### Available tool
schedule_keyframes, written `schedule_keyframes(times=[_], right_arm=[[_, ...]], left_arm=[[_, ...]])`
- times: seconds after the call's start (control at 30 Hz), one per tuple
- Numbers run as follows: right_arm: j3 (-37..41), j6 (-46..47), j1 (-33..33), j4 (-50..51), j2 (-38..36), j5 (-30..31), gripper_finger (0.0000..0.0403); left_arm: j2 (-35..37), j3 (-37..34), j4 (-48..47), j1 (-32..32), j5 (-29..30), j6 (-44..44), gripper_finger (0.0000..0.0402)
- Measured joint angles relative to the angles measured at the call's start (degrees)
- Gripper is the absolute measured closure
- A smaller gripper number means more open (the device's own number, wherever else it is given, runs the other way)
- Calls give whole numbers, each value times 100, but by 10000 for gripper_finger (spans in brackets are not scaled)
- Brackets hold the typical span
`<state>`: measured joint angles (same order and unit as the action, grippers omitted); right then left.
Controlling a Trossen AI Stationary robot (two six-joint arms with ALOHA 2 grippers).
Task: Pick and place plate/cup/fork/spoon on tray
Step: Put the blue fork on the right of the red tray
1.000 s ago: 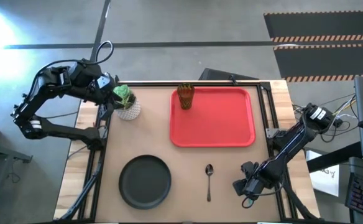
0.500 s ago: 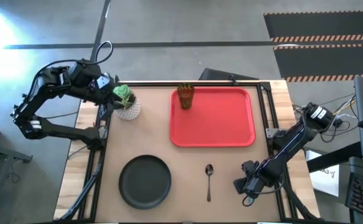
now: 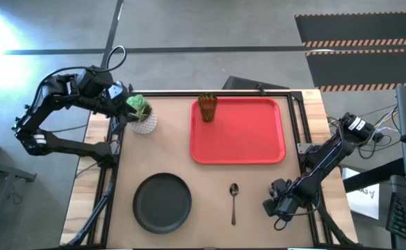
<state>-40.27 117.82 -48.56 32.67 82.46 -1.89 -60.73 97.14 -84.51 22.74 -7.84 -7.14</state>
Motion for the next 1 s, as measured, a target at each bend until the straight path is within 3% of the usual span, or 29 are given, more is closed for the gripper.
schedule_keyframes(times=[0.13,0.27,0.37,0.77,1.0], right_arm=[[-35,121,9,-40,7,799,393],[-121,380,41,26,48,2201,394],[-278,384,159,184,50,2900,394],[-417,-828,1364,533,-65,3618,394],[-424,-1451,2018,1554,-771,3799,394]], left_arm=[[0,0,0,-2,0,0,255],[0,0,-4,-1,1,0,255],[0,0,-4,0,2,2,255],[1,0,-7,0,9,5,255],[6,-2,-21,0,31,7,255]])
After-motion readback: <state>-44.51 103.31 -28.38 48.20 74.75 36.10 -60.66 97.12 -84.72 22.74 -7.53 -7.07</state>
